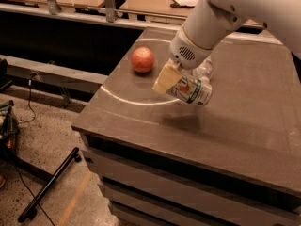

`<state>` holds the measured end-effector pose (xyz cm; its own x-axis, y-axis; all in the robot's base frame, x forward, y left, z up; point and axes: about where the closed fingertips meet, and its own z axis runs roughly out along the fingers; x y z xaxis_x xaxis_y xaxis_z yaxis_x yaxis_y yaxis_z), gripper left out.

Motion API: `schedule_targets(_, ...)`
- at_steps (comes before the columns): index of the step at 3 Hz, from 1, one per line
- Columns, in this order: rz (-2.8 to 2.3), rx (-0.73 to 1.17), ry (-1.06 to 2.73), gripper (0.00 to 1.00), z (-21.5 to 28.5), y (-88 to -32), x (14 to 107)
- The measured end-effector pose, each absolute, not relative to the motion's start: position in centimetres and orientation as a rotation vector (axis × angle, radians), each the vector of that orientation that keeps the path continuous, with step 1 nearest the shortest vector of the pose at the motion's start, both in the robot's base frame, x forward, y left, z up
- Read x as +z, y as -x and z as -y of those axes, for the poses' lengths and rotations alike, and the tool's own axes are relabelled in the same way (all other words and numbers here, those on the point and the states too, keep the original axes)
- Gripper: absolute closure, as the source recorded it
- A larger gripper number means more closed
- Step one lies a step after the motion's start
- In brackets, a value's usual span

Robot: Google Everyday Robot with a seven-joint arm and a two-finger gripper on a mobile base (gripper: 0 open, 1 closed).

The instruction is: Place 7up can upright

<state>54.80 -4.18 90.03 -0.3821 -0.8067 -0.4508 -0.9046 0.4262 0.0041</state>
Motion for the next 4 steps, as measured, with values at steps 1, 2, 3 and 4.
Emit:
schedule_targets(1, -2.273, 0.464, 1.458, 1.0, 4.3, -55.1, 90.1)
schedule_targets(2, -2.218, 0.663, 1.383, 1.0, 6.9, -56.5, 90.5)
schedule_targets(3, -2.049, 0.938, 1.232, 1.0, 9.3, -58.7, 94.2)
schedule_targets(4, -2.058, 0.933, 1.238, 1.0, 9.3, -58.6, 93.8)
